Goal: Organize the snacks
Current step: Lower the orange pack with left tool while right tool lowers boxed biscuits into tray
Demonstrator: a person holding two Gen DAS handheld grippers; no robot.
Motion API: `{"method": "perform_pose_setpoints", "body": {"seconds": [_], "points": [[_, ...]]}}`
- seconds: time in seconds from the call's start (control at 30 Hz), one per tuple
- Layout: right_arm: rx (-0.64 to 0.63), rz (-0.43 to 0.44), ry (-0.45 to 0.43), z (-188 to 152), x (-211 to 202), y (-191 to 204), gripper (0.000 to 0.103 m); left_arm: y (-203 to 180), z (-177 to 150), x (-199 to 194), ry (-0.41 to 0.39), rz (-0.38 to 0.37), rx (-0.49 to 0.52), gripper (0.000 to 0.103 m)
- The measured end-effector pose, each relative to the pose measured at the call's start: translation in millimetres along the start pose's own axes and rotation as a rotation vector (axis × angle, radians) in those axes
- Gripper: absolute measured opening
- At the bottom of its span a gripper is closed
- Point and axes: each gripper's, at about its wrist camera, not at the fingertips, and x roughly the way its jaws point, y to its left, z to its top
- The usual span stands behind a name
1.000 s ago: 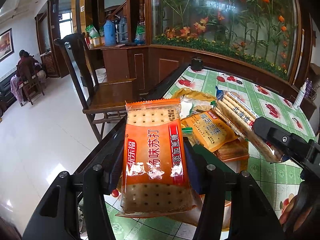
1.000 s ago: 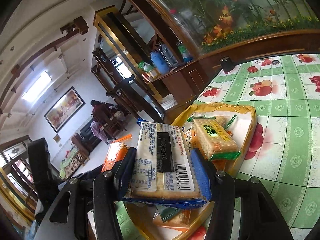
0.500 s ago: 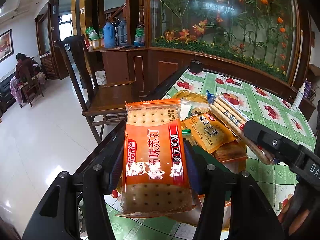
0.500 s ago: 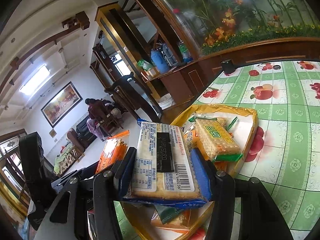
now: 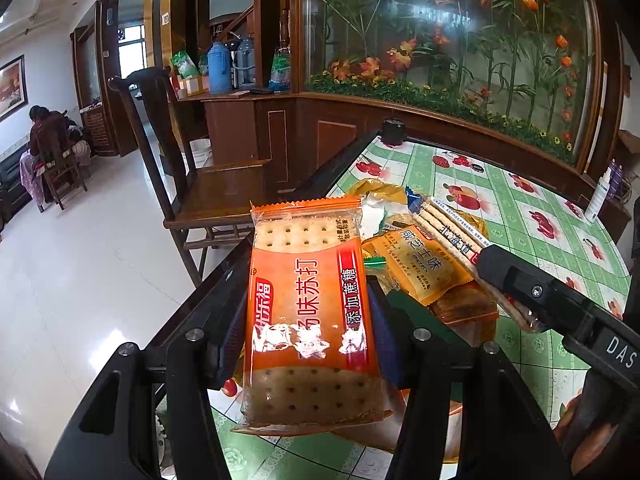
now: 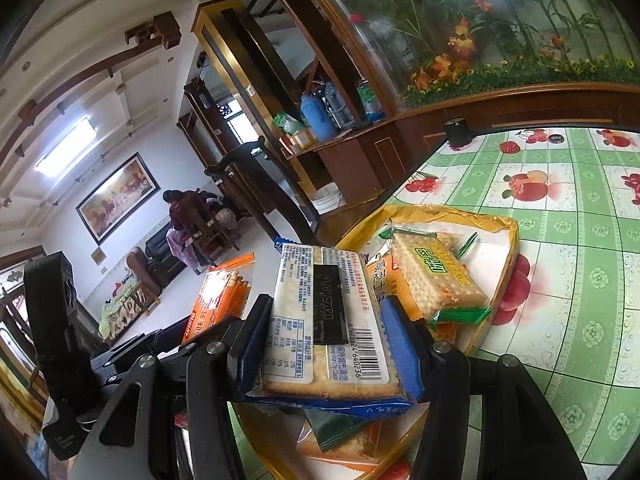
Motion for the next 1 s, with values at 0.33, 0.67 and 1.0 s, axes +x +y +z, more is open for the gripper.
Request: {"method": "perform_pose_setpoints", "body": {"seconds": [0.33, 0.67, 1.0], "points": [[-0.004, -0.019, 0.004, 0.1, 3.2, 0.8, 0.057, -1.7, 0.7, 7.1, 0.020, -0.010, 0.001, 0.055], [-0.013, -0.031, 0.005, 3.0, 7.9, -0.3, 0.057, -4.2, 0.6, 6.9, 0.025, -0.025, 0.004, 0.055], [-0.026, -0.040, -0.005, 6.3, 7.8, 2.8, 0.057, -3.7, 2.1, 6.8, 0.023, -0.035, -0.002, 0.055]]}}
